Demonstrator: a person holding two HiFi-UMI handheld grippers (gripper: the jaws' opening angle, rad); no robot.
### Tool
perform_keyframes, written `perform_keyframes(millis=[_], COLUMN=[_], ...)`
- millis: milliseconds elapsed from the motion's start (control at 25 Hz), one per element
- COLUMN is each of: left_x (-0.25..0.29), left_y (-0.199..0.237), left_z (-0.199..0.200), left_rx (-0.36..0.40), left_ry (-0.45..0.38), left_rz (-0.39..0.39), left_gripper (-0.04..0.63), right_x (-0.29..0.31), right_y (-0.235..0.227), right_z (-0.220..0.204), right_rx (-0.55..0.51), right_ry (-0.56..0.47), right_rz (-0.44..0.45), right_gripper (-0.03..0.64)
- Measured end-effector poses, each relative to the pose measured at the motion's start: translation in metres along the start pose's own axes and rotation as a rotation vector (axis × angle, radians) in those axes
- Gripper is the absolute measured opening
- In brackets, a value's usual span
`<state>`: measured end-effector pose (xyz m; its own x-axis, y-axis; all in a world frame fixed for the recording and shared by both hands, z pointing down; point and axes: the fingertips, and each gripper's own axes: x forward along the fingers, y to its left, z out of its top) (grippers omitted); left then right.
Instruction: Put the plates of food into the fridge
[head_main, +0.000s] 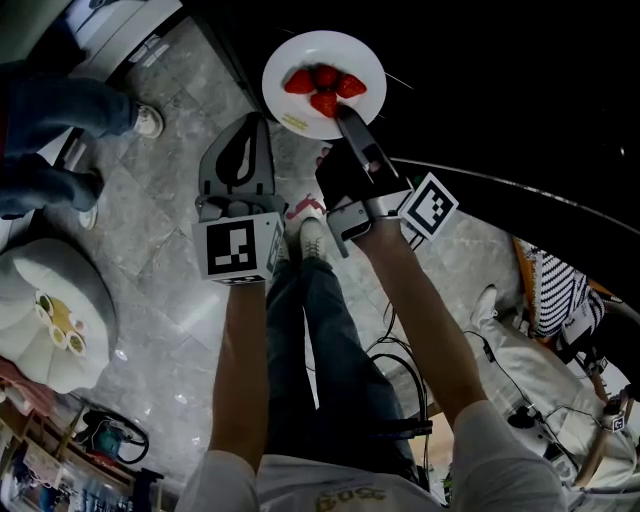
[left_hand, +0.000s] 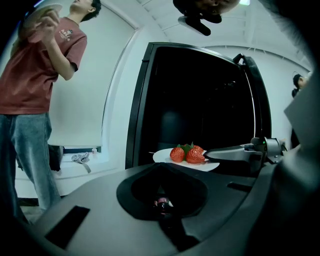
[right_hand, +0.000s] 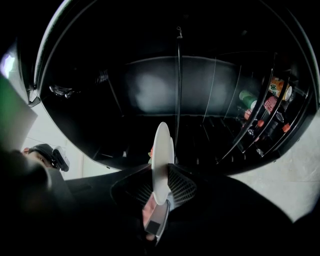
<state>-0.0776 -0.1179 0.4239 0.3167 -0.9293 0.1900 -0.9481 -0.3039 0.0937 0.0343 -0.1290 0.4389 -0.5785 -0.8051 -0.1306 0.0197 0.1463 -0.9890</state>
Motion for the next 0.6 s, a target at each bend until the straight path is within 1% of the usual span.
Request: perform_keyframes(millis=[400, 600], left_x=[0.008, 0.007], left_y=[-0.009, -0.013], left_z=[-0.005, -0.010], left_rx=[-0.022, -0.027], left_ry=[0.027, 0.029], left_rz=[-0.011, -0.020], left_gripper=[0.006, 0.006], right_x=[0.006, 0.008], right_y=[-0.006, -0.006], right_z=[0.011, 0.012], right_rx=[0.032, 0.025], right_ry=[-0.026, -0.021], right_rz=[-0.009, -0.002], right_gripper=[0.072, 0.072])
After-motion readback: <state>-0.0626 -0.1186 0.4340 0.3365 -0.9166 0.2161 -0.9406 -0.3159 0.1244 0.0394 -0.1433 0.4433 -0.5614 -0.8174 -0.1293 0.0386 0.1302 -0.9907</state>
